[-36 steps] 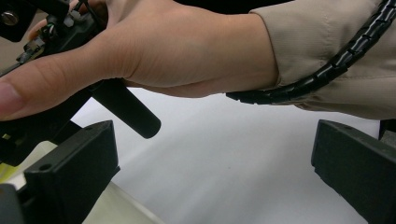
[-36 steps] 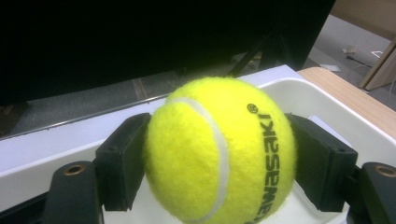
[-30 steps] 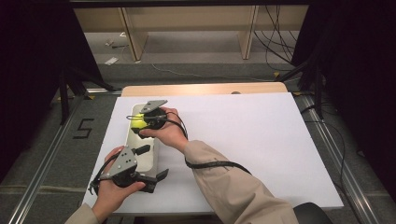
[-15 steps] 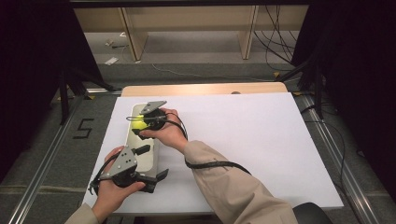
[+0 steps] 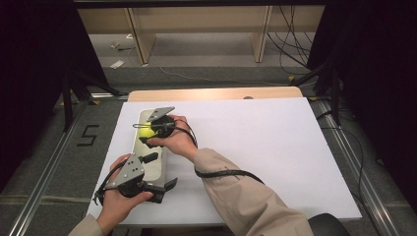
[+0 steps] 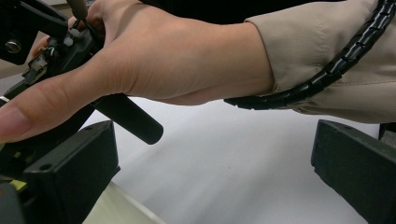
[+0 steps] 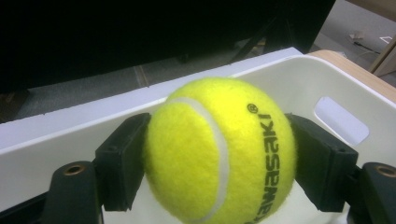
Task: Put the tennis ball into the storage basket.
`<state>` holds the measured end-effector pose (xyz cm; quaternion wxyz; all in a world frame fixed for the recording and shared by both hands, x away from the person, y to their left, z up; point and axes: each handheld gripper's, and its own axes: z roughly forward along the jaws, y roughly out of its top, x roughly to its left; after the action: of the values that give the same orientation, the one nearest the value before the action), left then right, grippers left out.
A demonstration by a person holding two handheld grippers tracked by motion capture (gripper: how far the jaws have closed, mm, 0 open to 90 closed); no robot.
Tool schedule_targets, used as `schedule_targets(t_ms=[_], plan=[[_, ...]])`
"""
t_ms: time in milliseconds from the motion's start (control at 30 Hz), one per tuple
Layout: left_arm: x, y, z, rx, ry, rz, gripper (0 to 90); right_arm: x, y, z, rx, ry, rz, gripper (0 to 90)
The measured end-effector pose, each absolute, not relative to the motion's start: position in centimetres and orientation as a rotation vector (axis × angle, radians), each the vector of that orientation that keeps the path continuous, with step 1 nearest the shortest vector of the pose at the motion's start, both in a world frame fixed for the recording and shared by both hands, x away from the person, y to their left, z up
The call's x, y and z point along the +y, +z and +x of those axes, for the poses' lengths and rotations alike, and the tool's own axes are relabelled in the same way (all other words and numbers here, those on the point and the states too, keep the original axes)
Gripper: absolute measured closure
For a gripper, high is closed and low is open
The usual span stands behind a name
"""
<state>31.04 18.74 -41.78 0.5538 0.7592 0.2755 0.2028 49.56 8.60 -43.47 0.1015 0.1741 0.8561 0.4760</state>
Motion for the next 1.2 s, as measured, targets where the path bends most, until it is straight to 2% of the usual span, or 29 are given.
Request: schedule_targets(t_ms=[333,533,1200], plan=[[18.7,-41.8,31.0,0.651,0.480,1.795,0.3,8.5,-43.5,49.6,2.550,1.406,0.540,26.1],[18.7,-41.8,31.0,0.656,0.476,1.793,0.3,8.4,-43.3,49.8,2.548,1.436,0.560,15.7],[18.7,-41.8,31.0,0.650,0.480,1.796,0.3,6.9,-42.0,49.9,2.499,1.466,0.565,15.8]])
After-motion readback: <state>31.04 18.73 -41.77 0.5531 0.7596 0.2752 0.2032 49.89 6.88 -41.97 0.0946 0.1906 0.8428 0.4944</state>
